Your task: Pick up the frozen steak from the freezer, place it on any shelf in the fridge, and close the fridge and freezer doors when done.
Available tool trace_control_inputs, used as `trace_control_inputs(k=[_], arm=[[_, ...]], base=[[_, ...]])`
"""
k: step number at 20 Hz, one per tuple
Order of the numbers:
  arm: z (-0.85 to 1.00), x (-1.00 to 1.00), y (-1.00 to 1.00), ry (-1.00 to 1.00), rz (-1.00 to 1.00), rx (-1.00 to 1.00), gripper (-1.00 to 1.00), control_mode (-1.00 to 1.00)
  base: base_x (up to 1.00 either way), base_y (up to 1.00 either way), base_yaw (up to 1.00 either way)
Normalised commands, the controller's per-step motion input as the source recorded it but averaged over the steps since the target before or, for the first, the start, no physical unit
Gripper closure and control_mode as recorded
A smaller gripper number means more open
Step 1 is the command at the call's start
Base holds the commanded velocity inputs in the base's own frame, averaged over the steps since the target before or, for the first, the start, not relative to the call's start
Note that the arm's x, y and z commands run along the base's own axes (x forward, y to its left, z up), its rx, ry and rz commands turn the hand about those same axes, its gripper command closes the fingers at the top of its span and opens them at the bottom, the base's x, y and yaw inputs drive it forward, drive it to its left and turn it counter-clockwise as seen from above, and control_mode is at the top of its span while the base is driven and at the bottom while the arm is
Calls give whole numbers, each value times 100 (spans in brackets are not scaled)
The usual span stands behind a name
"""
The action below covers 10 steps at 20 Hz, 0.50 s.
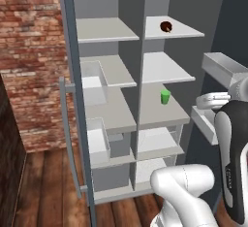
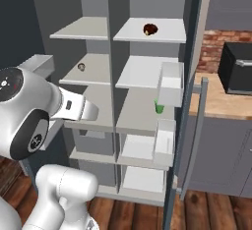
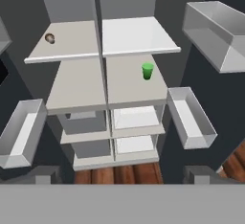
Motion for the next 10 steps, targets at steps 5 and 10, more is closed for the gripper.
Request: trace_control_inputs(k=[5,10], arm=[[0,0,0,0,0,0,-100,100],[0,0,0,0,0,0,-100,100]], base=[[-38,-14,-3],[-29,-9,-2]])
